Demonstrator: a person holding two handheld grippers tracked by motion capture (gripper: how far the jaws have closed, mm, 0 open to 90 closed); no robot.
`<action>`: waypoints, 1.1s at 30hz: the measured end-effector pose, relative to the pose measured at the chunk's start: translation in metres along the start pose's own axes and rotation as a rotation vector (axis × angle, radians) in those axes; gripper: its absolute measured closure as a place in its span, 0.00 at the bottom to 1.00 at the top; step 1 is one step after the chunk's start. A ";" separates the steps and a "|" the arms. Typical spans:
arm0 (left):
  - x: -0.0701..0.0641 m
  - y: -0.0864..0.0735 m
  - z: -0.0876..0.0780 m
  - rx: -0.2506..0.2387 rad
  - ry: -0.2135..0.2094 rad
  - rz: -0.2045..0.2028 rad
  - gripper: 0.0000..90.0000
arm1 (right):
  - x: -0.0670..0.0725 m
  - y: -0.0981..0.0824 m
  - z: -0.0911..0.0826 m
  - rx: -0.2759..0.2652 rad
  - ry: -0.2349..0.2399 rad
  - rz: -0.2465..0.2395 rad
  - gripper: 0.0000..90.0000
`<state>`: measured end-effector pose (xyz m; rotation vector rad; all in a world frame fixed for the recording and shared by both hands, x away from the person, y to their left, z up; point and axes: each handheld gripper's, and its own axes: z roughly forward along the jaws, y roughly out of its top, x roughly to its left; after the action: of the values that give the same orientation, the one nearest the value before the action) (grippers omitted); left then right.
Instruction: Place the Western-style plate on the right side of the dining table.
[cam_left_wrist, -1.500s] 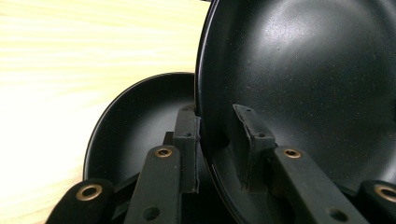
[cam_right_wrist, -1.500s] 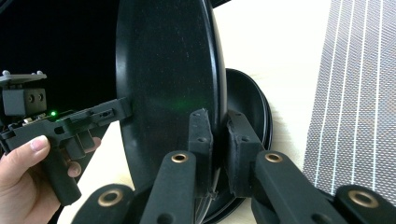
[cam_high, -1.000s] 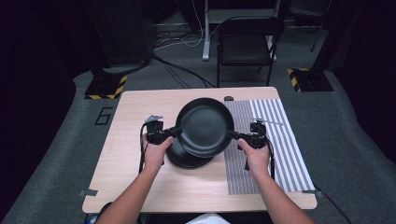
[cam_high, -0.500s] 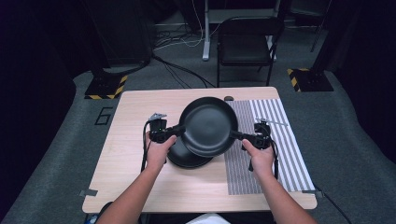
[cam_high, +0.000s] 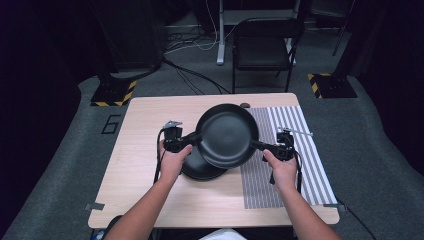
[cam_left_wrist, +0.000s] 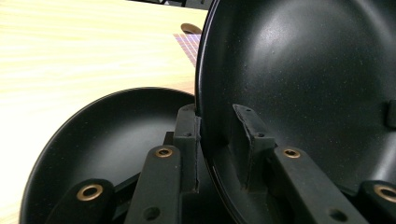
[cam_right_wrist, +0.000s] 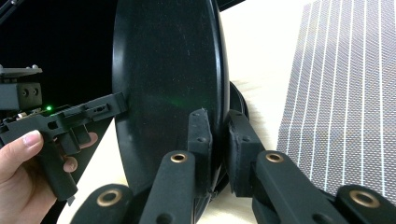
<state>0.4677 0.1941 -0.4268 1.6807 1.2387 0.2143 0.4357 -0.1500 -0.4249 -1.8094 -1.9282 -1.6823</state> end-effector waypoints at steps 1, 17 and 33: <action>-0.001 0.000 0.001 -0.002 -0.004 -0.001 0.80 | 0.000 0.000 -0.001 0.000 -0.001 -0.001 0.90; -0.014 0.007 0.009 0.001 -0.028 0.020 0.81 | -0.005 0.001 -0.016 -0.026 -0.012 0.009 0.90; -0.027 0.010 0.021 0.014 -0.060 0.037 0.81 | -0.014 0.001 -0.033 -0.044 -0.041 0.022 0.90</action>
<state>0.4756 0.1602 -0.4188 1.7112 1.1681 0.1770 0.4203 -0.1820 -0.4192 -1.8880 -1.8944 -1.7070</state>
